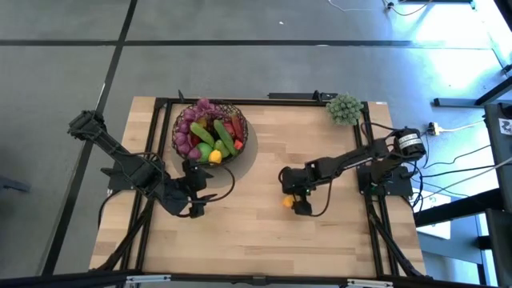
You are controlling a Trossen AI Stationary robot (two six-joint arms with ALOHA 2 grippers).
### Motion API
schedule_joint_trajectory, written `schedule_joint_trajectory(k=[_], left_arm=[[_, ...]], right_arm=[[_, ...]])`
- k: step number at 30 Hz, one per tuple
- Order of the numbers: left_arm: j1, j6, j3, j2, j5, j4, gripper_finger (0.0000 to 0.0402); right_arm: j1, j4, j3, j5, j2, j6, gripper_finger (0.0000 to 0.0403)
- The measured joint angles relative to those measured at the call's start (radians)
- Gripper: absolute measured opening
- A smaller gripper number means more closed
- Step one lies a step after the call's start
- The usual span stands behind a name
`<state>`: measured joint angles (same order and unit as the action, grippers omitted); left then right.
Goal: Build produce basket
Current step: Put the yellow lemon into the black wire basket
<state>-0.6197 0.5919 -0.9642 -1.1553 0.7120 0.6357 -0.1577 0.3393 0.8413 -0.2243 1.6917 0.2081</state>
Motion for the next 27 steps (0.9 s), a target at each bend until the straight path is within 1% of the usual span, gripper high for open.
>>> schedule_joint_trajectory(k=[6, 9, 13, 16, 20, 24, 27], left_arm=[[0.000, 0.000, 0.000, 0.000, 0.000, 0.000, 0.0279], [0.000, 0.000, 0.000, 0.000, 0.000, 0.000, 0.0279], [0.000, 0.000, 0.000, 0.000, 0.000, 0.000, 0.0279], [0.000, 0.000, 0.000, 0.000, 0.000, 0.000, 0.0279], [0.000, 0.000, 0.000, 0.000, 0.000, 0.000, 0.0279], [0.000, 0.000, 0.000, 0.000, 0.000, 0.000, 0.0279], [0.000, 0.000, 0.000, 0.000, 0.000, 0.000, 0.0279]], right_arm=[[-0.025, -0.001, -0.001, 0.042, 0.001, 0.024, 0.0278], [-0.028, -0.001, -0.001, 0.041, 0.000, 0.025, 0.0246], [-0.028, -0.010, -0.002, 0.037, 0.000, 0.081, 0.0202], [-0.028, -0.021, -0.002, 0.032, -0.006, 0.125, 0.0200], [-0.031, -0.020, 0.001, 0.036, -0.014, 0.129, 0.0200], [-0.032, -0.005, 0.053, 0.027, -0.014, 0.129, 0.0200], [-0.031, 0.024, 0.119, 0.055, -0.014, 0.129, 0.0200]])
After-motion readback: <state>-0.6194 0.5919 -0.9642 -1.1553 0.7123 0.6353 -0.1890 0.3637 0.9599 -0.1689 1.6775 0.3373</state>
